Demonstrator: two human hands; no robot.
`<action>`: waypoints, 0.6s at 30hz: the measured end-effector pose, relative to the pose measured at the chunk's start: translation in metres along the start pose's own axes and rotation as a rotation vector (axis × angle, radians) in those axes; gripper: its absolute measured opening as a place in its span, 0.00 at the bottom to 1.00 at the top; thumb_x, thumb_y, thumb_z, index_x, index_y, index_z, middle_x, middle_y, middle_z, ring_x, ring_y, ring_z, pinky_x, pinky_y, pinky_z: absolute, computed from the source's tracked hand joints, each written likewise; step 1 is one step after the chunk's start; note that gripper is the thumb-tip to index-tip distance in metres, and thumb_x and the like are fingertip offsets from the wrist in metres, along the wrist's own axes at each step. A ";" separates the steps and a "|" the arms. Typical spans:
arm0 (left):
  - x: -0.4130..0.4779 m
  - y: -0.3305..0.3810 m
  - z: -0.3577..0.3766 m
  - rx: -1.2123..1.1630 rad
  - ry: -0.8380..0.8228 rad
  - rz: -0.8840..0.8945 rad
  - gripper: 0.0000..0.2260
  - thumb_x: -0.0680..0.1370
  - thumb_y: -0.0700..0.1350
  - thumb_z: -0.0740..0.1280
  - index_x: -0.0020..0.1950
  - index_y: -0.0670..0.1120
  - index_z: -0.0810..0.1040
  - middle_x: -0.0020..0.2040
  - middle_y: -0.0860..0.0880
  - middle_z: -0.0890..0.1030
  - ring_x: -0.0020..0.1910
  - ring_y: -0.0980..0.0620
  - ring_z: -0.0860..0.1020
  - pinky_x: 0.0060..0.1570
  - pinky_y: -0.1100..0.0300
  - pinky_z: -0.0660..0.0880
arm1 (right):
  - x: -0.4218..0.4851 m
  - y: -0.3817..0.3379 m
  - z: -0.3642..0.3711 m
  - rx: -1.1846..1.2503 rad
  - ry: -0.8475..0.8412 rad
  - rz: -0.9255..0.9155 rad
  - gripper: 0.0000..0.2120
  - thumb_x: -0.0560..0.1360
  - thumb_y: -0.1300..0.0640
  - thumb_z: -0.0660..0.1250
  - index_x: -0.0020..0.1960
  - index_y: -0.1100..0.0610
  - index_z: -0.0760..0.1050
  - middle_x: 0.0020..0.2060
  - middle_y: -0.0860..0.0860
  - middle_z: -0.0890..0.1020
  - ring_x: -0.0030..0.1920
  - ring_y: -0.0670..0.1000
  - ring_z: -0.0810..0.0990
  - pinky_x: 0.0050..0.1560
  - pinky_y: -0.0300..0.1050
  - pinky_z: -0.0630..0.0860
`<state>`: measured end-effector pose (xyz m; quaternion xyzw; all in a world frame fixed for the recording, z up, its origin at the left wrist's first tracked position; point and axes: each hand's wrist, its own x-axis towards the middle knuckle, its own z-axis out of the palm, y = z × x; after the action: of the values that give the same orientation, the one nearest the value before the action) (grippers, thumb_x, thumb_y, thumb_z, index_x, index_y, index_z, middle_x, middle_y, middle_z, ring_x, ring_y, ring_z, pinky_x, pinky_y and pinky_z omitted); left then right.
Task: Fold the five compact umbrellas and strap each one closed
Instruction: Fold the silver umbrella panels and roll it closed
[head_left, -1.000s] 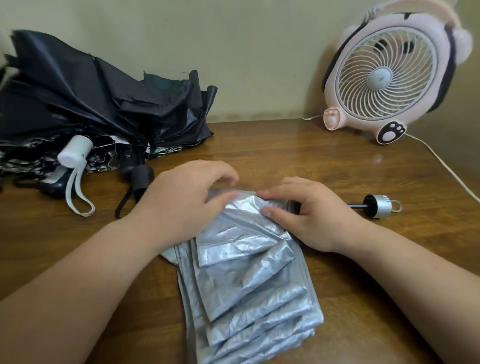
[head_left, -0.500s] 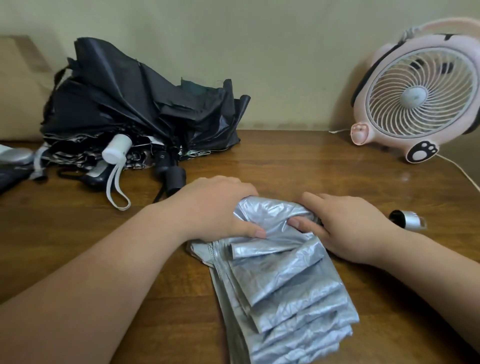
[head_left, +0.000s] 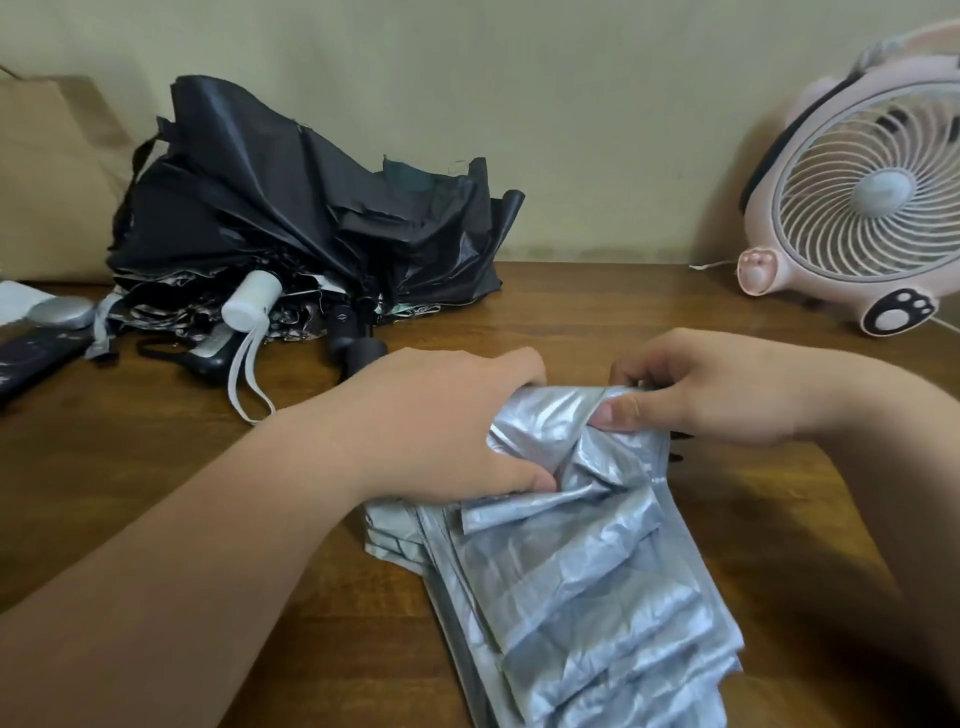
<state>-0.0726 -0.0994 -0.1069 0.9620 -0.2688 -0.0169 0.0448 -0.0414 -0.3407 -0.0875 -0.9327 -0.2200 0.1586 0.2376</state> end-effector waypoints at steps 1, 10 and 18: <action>-0.001 -0.002 -0.002 -0.039 -0.030 0.011 0.24 0.70 0.76 0.63 0.59 0.67 0.65 0.47 0.61 0.79 0.45 0.60 0.77 0.45 0.54 0.76 | -0.002 0.001 0.000 0.039 -0.017 -0.008 0.24 0.68 0.29 0.70 0.41 0.52 0.81 0.33 0.46 0.81 0.34 0.45 0.77 0.42 0.47 0.72; -0.005 -0.002 -0.001 -0.155 -0.138 0.016 0.24 0.67 0.75 0.69 0.57 0.68 0.70 0.48 0.66 0.80 0.46 0.66 0.76 0.49 0.57 0.77 | -0.014 0.016 0.005 0.179 -0.067 -0.086 0.19 0.68 0.53 0.82 0.56 0.47 0.78 0.46 0.50 0.88 0.46 0.53 0.87 0.52 0.58 0.82; -0.011 0.010 -0.006 0.046 -0.006 -0.028 0.19 0.69 0.74 0.62 0.47 0.61 0.70 0.41 0.61 0.79 0.41 0.62 0.76 0.42 0.57 0.77 | -0.022 0.017 -0.002 0.146 -0.099 -0.104 0.16 0.71 0.60 0.80 0.56 0.53 0.82 0.49 0.50 0.88 0.50 0.52 0.87 0.58 0.59 0.81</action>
<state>-0.0867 -0.1021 -0.0998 0.9663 -0.2559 -0.0141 0.0218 -0.0536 -0.3649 -0.0904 -0.8912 -0.2677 0.2076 0.3015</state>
